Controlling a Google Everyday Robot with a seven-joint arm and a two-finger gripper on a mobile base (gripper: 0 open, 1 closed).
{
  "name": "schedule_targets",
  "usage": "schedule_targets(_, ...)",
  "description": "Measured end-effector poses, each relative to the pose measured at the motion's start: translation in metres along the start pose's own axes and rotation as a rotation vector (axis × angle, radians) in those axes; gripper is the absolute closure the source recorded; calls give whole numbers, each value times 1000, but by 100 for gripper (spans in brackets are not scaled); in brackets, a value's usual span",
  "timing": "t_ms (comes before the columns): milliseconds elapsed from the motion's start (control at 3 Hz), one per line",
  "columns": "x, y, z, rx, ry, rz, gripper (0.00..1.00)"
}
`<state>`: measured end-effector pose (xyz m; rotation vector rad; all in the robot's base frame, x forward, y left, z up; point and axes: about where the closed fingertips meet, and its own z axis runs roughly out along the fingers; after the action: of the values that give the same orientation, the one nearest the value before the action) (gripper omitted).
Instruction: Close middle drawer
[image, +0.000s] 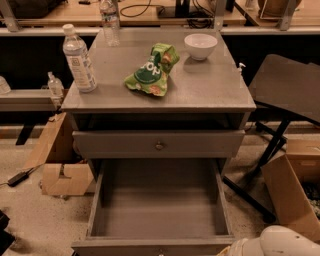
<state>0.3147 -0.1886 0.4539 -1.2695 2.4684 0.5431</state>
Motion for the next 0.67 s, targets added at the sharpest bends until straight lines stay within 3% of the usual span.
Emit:
schedule_targets(333, 10, 2, 45, -33, -50, 8, 100)
schedule_targets(667, -1, -14, 86, -25, -119, -9, 100)
